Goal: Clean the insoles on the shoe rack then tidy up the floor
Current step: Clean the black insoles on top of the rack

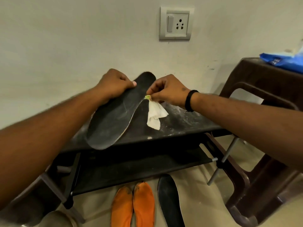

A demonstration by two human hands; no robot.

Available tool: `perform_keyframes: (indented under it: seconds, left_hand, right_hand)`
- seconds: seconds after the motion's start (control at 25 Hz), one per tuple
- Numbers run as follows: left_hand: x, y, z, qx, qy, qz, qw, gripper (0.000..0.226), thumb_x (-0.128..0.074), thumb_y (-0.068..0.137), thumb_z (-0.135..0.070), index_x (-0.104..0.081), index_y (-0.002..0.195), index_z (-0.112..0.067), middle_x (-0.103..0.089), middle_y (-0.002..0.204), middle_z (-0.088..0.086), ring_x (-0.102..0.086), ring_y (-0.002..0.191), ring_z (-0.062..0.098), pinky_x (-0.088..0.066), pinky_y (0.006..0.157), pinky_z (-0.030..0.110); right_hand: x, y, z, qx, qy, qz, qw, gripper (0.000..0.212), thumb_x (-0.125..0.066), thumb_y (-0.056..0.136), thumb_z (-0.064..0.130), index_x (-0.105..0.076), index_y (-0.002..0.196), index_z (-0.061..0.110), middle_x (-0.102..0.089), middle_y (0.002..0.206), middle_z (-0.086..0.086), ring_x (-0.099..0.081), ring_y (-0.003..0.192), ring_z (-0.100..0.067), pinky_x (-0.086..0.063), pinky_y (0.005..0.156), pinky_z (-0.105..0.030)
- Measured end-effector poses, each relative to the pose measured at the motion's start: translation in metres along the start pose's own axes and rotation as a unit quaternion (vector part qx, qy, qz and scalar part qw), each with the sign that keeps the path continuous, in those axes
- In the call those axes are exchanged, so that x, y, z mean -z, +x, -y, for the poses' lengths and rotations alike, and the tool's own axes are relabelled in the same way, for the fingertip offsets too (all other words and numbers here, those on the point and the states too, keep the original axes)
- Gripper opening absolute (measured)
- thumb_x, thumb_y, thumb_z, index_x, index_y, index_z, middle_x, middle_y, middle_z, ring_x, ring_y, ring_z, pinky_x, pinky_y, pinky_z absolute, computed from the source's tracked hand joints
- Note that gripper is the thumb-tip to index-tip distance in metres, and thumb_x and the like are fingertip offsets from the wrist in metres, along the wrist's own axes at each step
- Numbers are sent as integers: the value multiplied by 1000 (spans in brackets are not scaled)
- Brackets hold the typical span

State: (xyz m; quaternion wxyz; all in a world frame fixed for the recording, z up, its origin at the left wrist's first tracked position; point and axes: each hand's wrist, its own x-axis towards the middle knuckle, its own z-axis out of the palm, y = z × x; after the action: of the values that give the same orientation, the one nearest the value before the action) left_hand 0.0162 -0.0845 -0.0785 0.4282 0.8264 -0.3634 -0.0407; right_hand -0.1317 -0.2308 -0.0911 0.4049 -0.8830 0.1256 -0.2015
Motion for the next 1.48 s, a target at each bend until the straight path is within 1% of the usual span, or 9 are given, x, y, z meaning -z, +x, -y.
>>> perform_keyframes:
  seconds: [0.2, 0.4, 0.56, 0.68, 0.92, 1.12, 1.28, 1.36, 1.48]
  left_hand:
    - [28, -4, -8, 35, -112, -101, 988, 25, -70, 90, -25, -72, 84, -1, -69, 79, 6, -59, 61, 18, -42, 51, 26]
    - [32, -14, -13, 89, -249, -150, 953, 13, -67, 91, -19, -66, 83, -10, -69, 77, 6, -60, 56, 15, -47, 50, 26]
    - [13, -36, 2, 184, -326, -11, 927, 12, -63, 94, -18, -67, 98, -7, -74, 80, 9, -70, 62, 17, -56, 53, 25]
    - [0, -51, 29, 254, -269, 98, 924, 28, -70, 89, -31, -67, 103, -7, -75, 87, 15, -71, 69, 25, -61, 59, 31]
    - [28, -32, 73, 219, -187, -60, 956, 60, -84, 78, -35, -60, 125, -6, -64, 121, 19, -70, 87, 31, -62, 58, 34]
    - [19, -42, 66, 191, -62, 98, 975, 31, -83, 78, -9, -71, 105, -2, -69, 110, 22, -66, 73, 22, -60, 51, 28]
    - [4, -52, 45, 20, 226, 144, 963, 64, -81, 72, -56, -66, 123, -21, -68, 118, 2, -65, 101, 21, -57, 80, 36]
    - [-5, -57, 36, -37, 258, 143, 955, 81, -76, 69, -68, -62, 133, -21, -66, 126, 0, -62, 110, 19, -52, 95, 38]
    - [-18, -66, 40, -40, 256, 195, 946, 78, -74, 71, -68, -64, 132, -21, -71, 112, -2, -66, 99, 14, -55, 92, 36]
  right_hand:
    - [5, 7, 15, 20, 13, -43, 999, 13, -73, 83, 5, -75, 96, 6, -73, 92, -7, -70, 85, -20, -60, 73, -29]
    - [13, 12, 23, 37, -6, -73, 997, 7, -73, 83, 11, -76, 89, 9, -74, 88, -4, -70, 84, -21, -61, 77, -34]
    - [22, 9, 25, 86, -161, -87, 979, 12, -71, 85, 21, -76, 92, 13, -73, 91, 0, -64, 82, -12, -53, 72, -22]
    - [29, 3, 11, 78, -233, -43, 968, 14, -69, 85, 19, -75, 96, 13, -72, 90, 2, -63, 81, -9, -50, 70, -17]
    - [30, 2, -19, 15, -259, 23, 965, 9, -71, 83, 18, -75, 90, 14, -68, 81, 8, -62, 76, -7, -46, 62, -15]
    - [14, 3, -23, 17, -294, 96, 951, 8, -73, 82, 17, -74, 90, 15, -71, 83, 3, -64, 77, -8, -50, 69, -22]
    - [4, 5, -18, 23, -295, 138, 945, 15, -71, 82, 9, -75, 95, 16, -73, 88, 2, -66, 82, -8, -55, 75, -25]
    - [-1, 7, -18, 26, -306, 143, 941, 17, -68, 83, 6, -75, 95, 15, -73, 90, 3, -66, 84, -10, -52, 74, -22]
    - [-9, 5, -18, 22, -325, 141, 935, 17, -66, 84, 4, -76, 93, 15, -71, 87, 5, -65, 86, -12, -49, 71, -19]
